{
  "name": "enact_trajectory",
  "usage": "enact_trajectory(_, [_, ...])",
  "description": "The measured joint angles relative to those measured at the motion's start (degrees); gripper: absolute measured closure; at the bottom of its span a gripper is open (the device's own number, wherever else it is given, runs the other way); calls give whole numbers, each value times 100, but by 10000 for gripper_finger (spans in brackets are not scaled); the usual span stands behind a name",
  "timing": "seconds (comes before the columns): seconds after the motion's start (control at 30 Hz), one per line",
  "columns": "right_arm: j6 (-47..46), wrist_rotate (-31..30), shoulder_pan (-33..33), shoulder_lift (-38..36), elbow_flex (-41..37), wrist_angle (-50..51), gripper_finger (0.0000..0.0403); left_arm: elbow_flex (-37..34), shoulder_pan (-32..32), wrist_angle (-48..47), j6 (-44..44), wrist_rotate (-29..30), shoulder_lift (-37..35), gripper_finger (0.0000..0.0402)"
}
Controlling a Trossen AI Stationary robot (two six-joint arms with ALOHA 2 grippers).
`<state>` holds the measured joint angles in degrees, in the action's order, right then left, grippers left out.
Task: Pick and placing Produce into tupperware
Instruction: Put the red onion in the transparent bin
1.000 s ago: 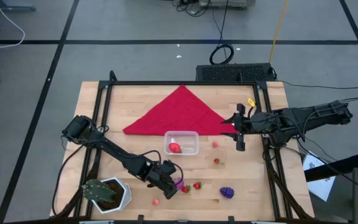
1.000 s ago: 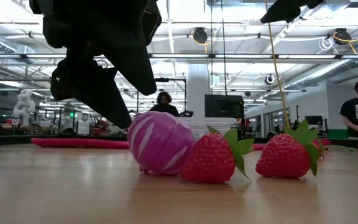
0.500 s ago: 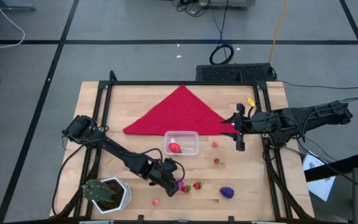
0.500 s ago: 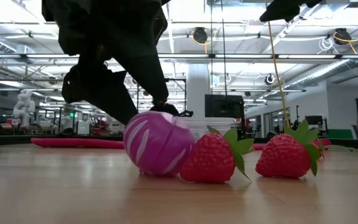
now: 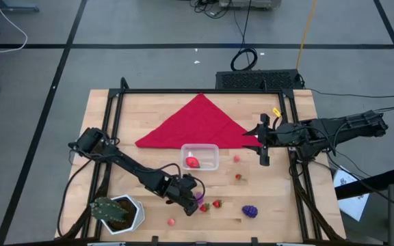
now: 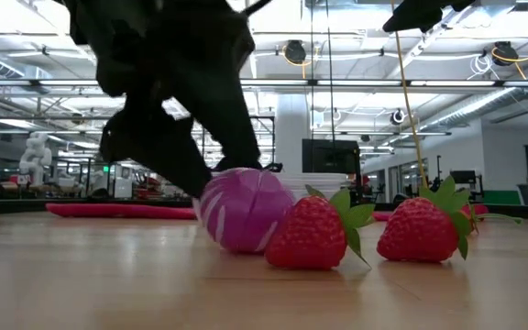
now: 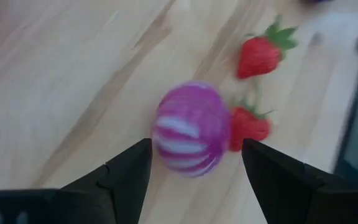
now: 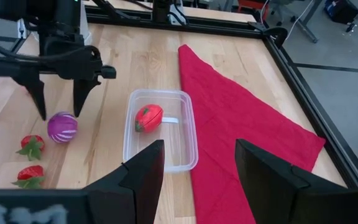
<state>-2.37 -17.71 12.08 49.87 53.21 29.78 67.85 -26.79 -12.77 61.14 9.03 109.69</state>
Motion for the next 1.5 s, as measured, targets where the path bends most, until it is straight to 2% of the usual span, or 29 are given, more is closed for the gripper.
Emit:
enact_trajectory(0.53, [0,-1,2,38,0,-2,216,-4,46,102,-162,-19,42,149])
enact_trajectory(1.13, [293,2,2,754,0,-234,216,-4,77,225,-319,5,42,149])
enact_trajectory(1.37, [-4,4,2,876,0,-238,216,-4,170,240,-425,3,42,149])
enact_trajectory(1.5, [-66,430,2,969,0,-242,216,-4,173,237,-449,3,42,149])
